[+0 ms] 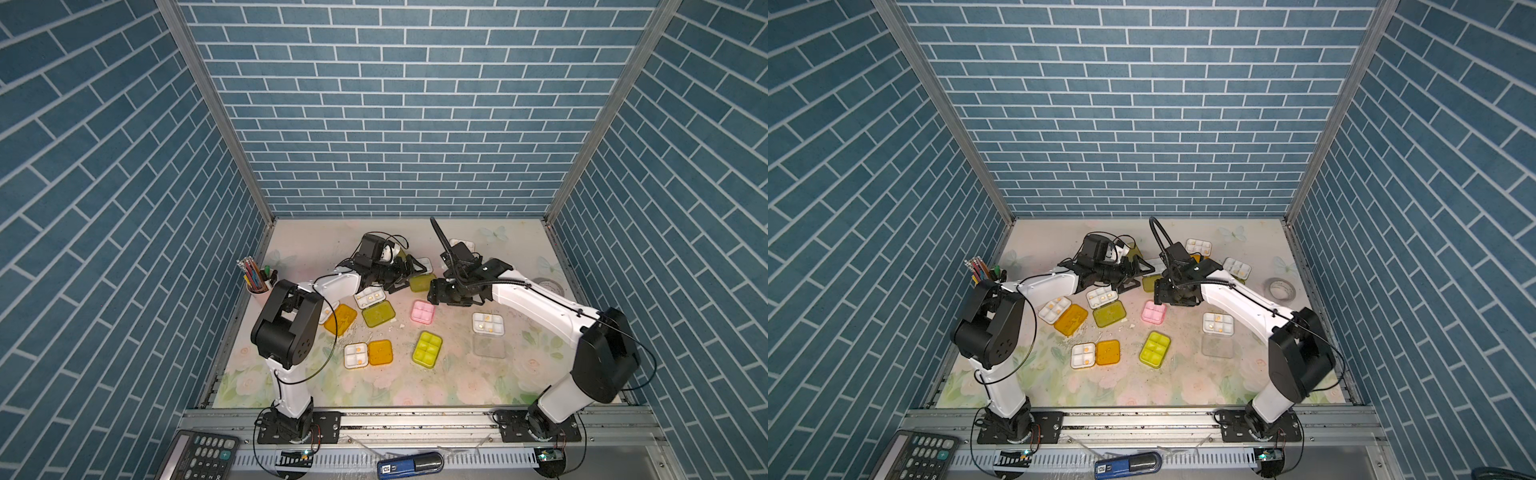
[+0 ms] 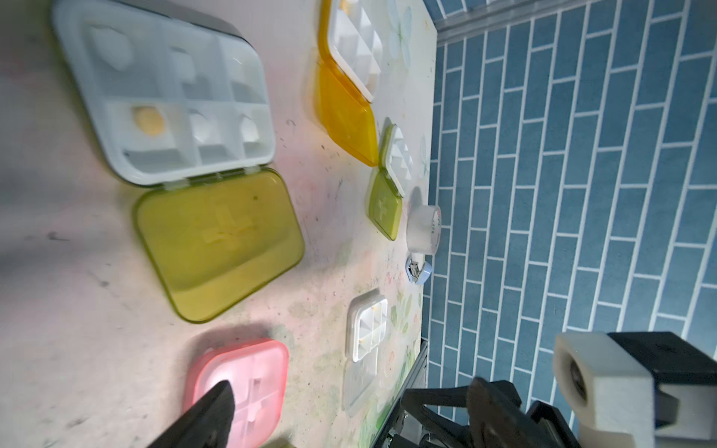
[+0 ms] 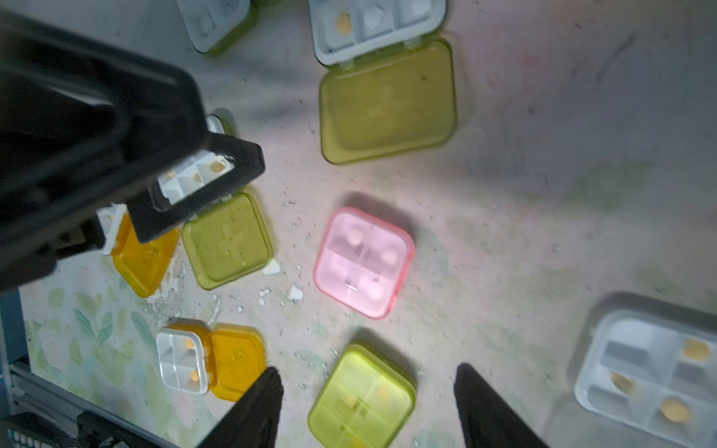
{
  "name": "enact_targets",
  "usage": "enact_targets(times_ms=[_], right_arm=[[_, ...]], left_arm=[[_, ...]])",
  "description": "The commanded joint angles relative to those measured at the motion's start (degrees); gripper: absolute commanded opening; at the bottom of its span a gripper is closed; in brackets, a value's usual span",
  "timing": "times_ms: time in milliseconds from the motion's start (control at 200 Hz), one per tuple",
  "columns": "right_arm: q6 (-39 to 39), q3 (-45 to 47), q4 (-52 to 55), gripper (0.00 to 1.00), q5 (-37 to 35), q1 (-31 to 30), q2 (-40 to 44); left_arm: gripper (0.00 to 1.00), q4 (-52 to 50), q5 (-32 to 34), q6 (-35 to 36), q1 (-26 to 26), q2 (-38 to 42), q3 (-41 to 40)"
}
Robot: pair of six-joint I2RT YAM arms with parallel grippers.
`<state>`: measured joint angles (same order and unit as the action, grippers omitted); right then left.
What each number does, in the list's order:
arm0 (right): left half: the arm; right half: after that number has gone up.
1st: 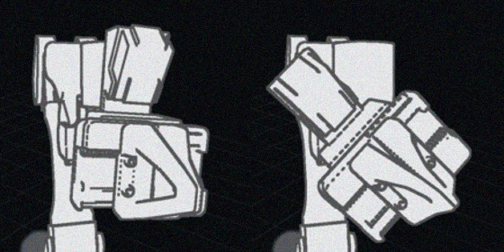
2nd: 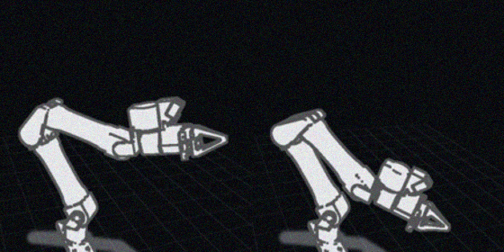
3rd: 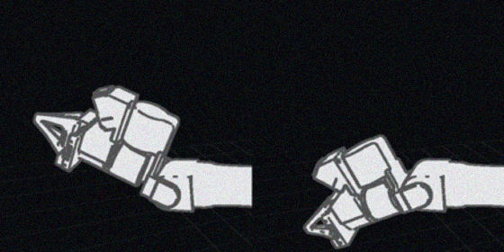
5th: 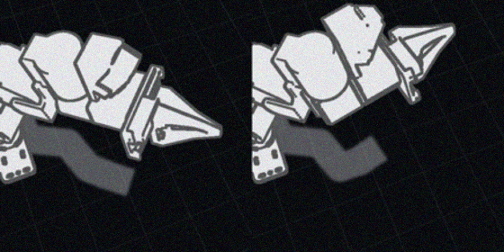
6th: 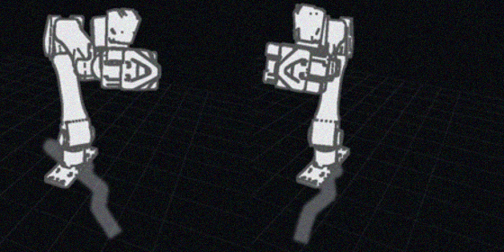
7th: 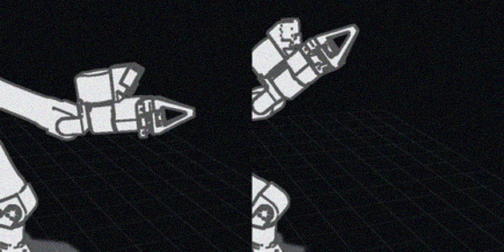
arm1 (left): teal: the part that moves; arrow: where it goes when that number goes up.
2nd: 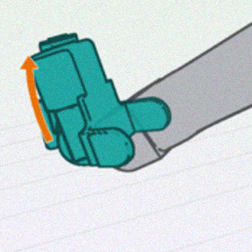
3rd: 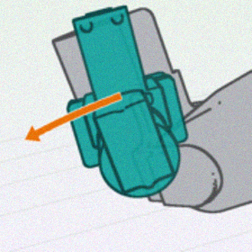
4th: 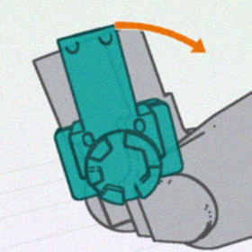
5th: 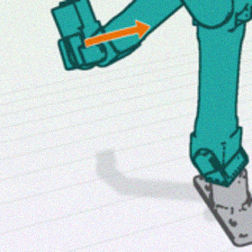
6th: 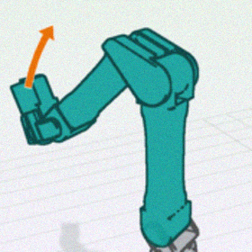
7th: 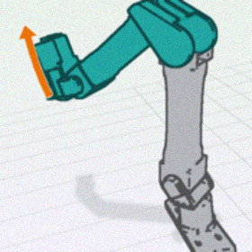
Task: Close pillboxes
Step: Close the lid on the pillbox, then adjust the pillbox at the center of the board.
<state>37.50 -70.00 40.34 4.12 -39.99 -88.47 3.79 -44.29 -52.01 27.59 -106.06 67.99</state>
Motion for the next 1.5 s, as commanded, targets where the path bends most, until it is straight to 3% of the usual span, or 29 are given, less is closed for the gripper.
enact_targets(times_ms=[0,305,690,865,1015,1495], right_arm=[[0.6,4.7,6.9,0.72,-5.6,2.1,5.1],[0.4,15.0,11.1,0.76,-8.5,13.7,16.9],[-1.7,21.4,-1.0,0.82,0.5,28.4,11.5],[-2.7,22.6,-6.4,0.83,5.7,30.5,7.5],[-4.2,22.9,-7.7,0.82,5.6,31.2,4.8],[-3.9,28.2,-18.9,0.83,13.0,31.5,3.9]], left_arm=[[0.95,0.5,-1.3,1.2,3.0,0.6,-0.1],[0.95,-3.8,-1.2,5.4,11.6,-0.7,2.1],[0.95,-5.1,-1.9,6.0,13.3,-3.1,2.9],[0.95,-7.2,-1.2,7.8,13.1,-2.8,3.7],[0.95,-9.0,-0.9,9.2,12.8,-2.7,4.4],[0.95,-13.1,1.7,12.9,9.6,0.0,5.2]])
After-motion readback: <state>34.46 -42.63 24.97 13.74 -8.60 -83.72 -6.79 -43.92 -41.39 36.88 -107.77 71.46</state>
